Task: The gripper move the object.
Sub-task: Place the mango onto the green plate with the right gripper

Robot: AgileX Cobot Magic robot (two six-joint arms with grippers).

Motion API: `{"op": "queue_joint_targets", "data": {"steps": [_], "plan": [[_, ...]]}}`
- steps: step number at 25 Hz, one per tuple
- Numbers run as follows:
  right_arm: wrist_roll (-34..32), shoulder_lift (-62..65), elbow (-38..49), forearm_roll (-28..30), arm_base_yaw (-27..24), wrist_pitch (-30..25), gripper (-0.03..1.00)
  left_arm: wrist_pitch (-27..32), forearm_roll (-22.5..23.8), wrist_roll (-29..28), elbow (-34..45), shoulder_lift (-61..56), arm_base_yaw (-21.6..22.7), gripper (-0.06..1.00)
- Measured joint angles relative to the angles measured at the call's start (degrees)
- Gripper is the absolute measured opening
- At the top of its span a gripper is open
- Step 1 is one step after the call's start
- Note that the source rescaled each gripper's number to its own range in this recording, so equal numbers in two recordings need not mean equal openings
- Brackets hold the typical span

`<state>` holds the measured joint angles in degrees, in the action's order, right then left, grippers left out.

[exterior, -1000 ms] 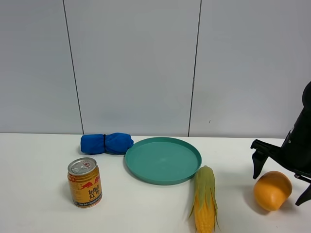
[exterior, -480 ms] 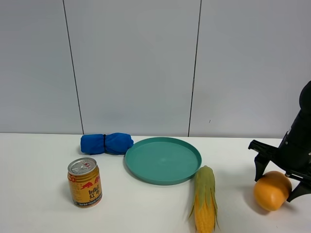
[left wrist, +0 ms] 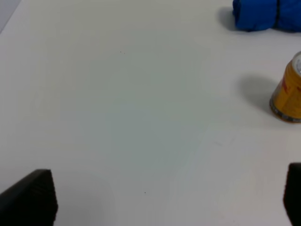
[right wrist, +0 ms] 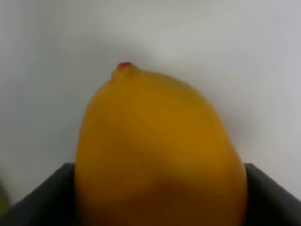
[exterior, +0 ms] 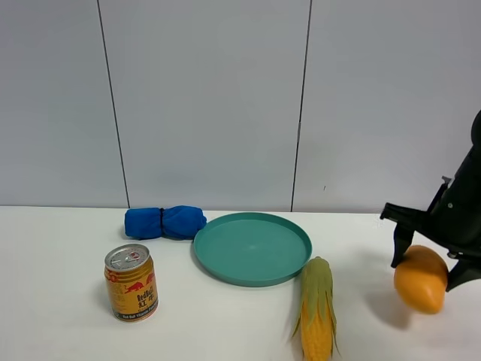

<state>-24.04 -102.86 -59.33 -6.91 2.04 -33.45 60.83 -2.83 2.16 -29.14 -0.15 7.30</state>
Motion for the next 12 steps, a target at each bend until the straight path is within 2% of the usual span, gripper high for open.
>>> {"op": "queue_joint_targets", "data": {"steps": [6, 12], "plan": [[14.25, 10.65, 0.0, -4.14, 0.33, -3.38, 0.0, 0.0, 0.0, 0.0, 0.0, 0.0, 0.0, 1.0], [32.01, 18.18, 0.0, -7.18, 4.56, -3.45, 0.0, 0.0, 0.0, 0.0, 0.0, 0.0, 0.0, 1.0]]}}
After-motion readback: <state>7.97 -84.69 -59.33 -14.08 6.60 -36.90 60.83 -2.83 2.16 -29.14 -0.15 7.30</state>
